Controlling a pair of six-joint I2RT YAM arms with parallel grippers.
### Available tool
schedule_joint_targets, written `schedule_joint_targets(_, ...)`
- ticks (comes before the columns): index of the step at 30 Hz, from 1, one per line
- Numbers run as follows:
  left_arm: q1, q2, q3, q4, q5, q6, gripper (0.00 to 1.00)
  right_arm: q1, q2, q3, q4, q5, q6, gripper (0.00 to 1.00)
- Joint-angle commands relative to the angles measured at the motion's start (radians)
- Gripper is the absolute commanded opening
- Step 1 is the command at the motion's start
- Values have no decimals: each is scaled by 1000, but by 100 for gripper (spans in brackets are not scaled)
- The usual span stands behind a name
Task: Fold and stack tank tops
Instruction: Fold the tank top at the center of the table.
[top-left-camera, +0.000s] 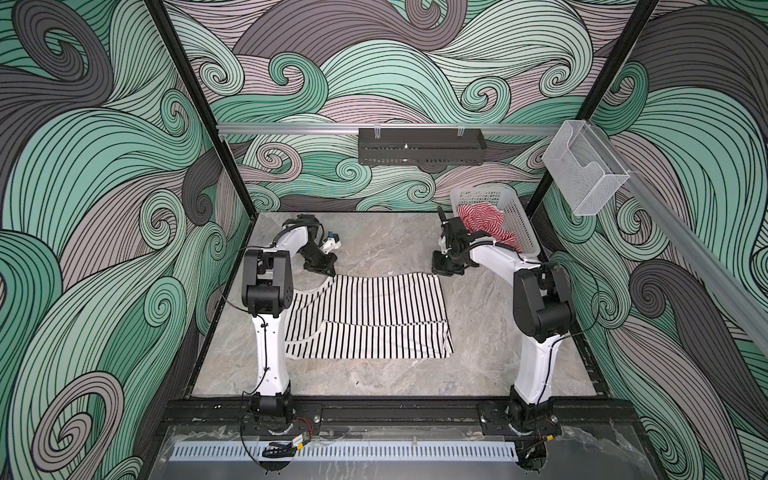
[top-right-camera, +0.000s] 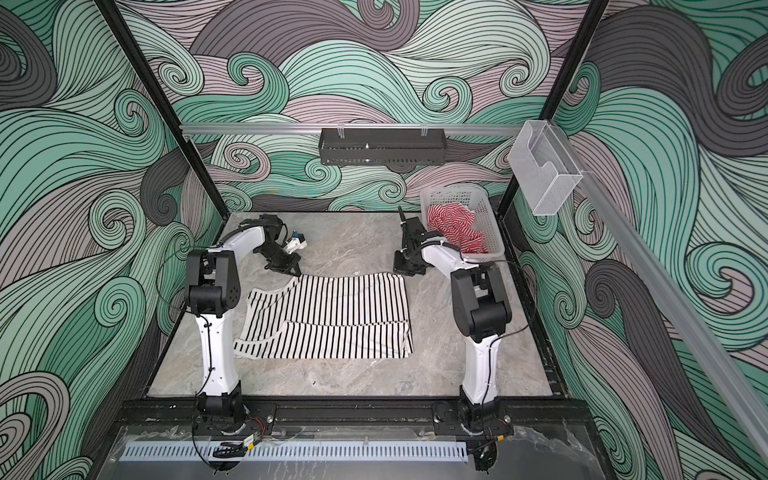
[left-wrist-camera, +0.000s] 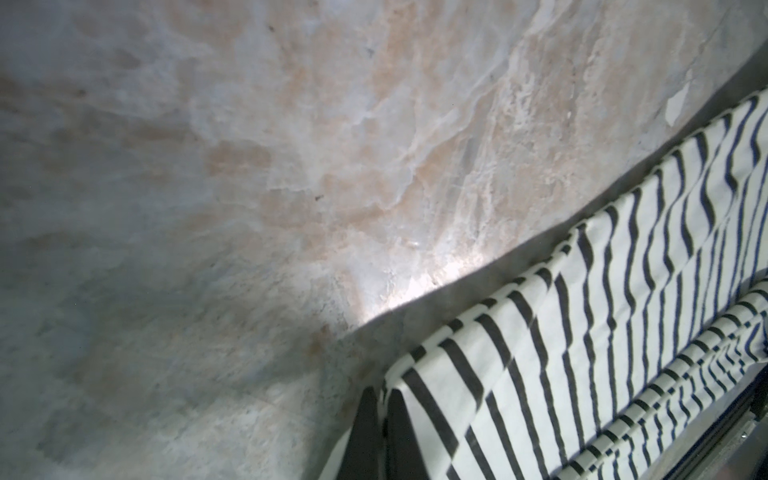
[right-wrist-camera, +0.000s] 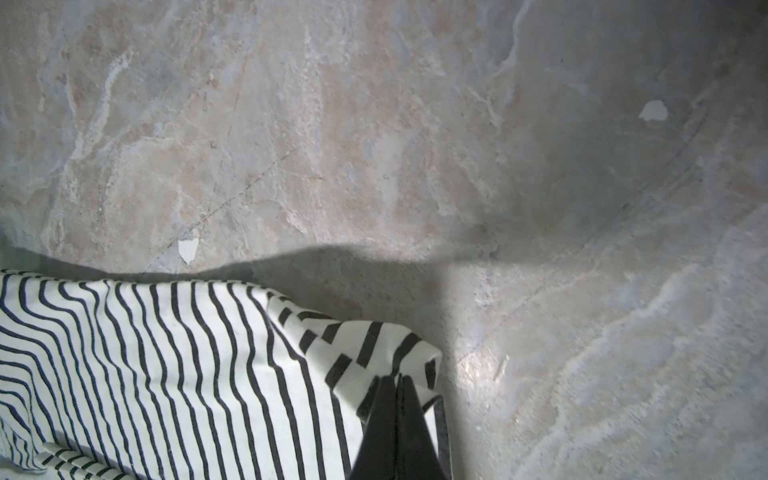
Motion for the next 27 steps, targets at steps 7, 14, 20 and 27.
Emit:
schedule_joint_targets(7, 8, -207, -146, -19, 31, 32, 0, 2, -177, -157, 38, 34, -20, 0)
schedule_joint_targets(14, 8, -332, -310, 6, 31, 48, 0, 2, -243, -234, 45, 18, -9, 0)
schedule_joint_targets(20, 8, -442, -456, 15, 45, 59, 0, 4, -315, -341, 74, -12, 7, 0)
schedule_joint_targets(27, 7, -553, -604, 51, 14, 68, 2, 30, -378, -480, 130, -62, 45, 0)
